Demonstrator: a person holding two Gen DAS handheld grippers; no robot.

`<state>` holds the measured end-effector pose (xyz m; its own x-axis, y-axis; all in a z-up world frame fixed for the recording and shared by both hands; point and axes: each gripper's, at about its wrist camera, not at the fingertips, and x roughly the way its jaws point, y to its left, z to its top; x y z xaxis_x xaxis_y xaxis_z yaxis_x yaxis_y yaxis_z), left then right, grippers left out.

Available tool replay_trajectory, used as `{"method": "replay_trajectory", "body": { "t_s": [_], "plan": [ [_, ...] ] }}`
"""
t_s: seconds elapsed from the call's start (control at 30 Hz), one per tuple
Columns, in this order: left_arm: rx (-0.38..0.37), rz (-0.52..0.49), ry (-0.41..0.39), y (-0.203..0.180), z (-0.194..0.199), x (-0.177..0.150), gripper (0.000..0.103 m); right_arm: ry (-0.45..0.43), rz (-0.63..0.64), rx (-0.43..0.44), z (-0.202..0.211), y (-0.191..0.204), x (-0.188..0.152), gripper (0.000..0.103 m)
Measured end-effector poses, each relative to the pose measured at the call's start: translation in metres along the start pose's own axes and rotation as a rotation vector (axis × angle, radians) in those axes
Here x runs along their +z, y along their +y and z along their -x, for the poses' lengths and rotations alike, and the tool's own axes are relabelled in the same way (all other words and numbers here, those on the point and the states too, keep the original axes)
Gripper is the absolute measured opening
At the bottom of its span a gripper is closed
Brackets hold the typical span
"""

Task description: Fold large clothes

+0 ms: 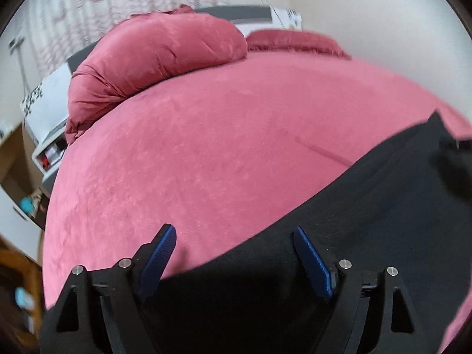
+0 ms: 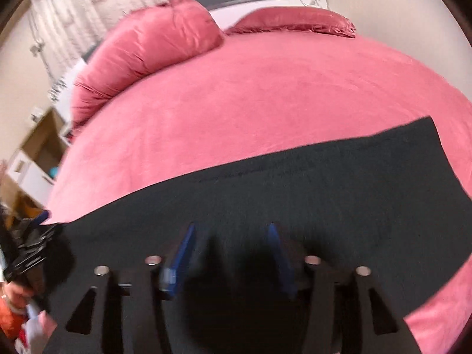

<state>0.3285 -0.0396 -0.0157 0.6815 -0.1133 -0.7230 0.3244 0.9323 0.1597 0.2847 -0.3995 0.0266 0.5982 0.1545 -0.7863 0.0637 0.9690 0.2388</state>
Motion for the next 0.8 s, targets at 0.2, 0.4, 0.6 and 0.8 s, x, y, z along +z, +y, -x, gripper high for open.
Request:
{"method": "replay_trajectory", "body": {
  "t_s": [0.2,0.4,0.6,0.8],
  "plan": [
    [-0.064,-0.063,0.005,0.006,-0.017,-0.014,0.068,0.120,0.129,-0.112,-0.052,0.006,0.000,0.057],
    [-0.118,-0.138,-0.019,-0.008,-0.006,-0.010,0.008,0.087,0.188,-0.069,-0.055,0.012,0.005,0.000],
    [-0.066,-0.028,-0.091,0.016,0.002,0.009,0.000,-0.067,0.196,-0.030,-0.026,0.022,0.052,0.000],
    [-0.174,0.086,-0.051,0.032,-0.001,-0.009,0.002,0.138,0.211,0.114,-0.045,0.022,0.059,0.048]
  ]
}}
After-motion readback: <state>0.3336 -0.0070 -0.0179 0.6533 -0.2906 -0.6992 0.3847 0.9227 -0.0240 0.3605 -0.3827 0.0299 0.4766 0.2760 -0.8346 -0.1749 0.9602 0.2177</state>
